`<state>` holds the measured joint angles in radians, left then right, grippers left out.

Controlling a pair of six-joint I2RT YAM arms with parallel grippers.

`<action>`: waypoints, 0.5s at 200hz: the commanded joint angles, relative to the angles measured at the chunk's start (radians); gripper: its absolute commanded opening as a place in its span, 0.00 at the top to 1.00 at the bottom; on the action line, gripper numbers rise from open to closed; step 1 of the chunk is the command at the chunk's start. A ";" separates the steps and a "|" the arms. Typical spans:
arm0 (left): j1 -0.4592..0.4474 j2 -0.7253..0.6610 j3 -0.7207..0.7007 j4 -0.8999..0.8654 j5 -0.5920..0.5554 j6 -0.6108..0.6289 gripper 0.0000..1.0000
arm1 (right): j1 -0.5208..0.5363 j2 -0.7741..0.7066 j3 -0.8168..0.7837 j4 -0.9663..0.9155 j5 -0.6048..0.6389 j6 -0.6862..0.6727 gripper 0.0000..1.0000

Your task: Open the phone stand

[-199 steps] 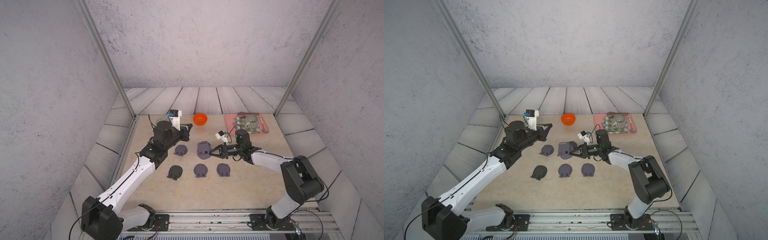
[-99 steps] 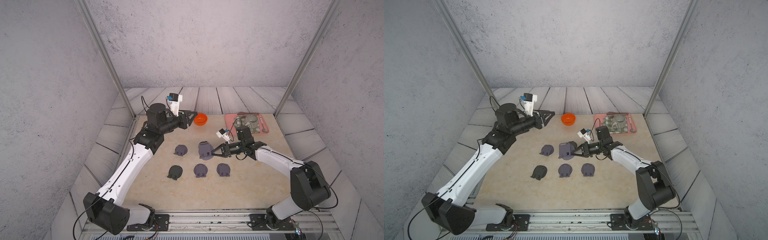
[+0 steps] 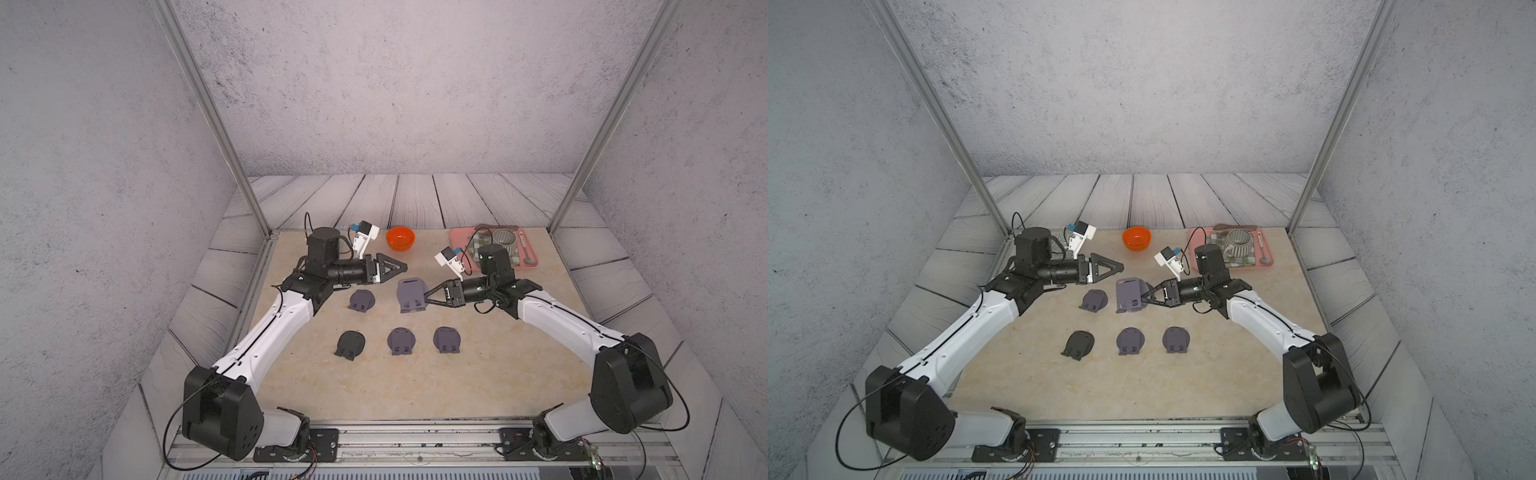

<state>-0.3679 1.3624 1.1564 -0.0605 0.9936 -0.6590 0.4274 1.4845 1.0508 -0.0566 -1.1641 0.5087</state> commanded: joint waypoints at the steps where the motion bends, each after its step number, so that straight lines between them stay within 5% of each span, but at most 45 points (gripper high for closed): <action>1: -0.018 -0.004 -0.022 0.071 0.064 -0.027 0.33 | 0.007 0.006 0.011 0.056 -0.015 0.025 1.00; 100: -0.083 0.024 -0.040 0.056 0.108 -0.013 0.42 | 0.016 0.032 0.024 0.102 -0.022 0.068 1.00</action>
<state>-0.4343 1.3647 1.1225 -0.0242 1.0592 -0.6781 0.4381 1.5059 1.0515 0.0048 -1.1683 0.5541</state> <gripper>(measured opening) 0.586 0.053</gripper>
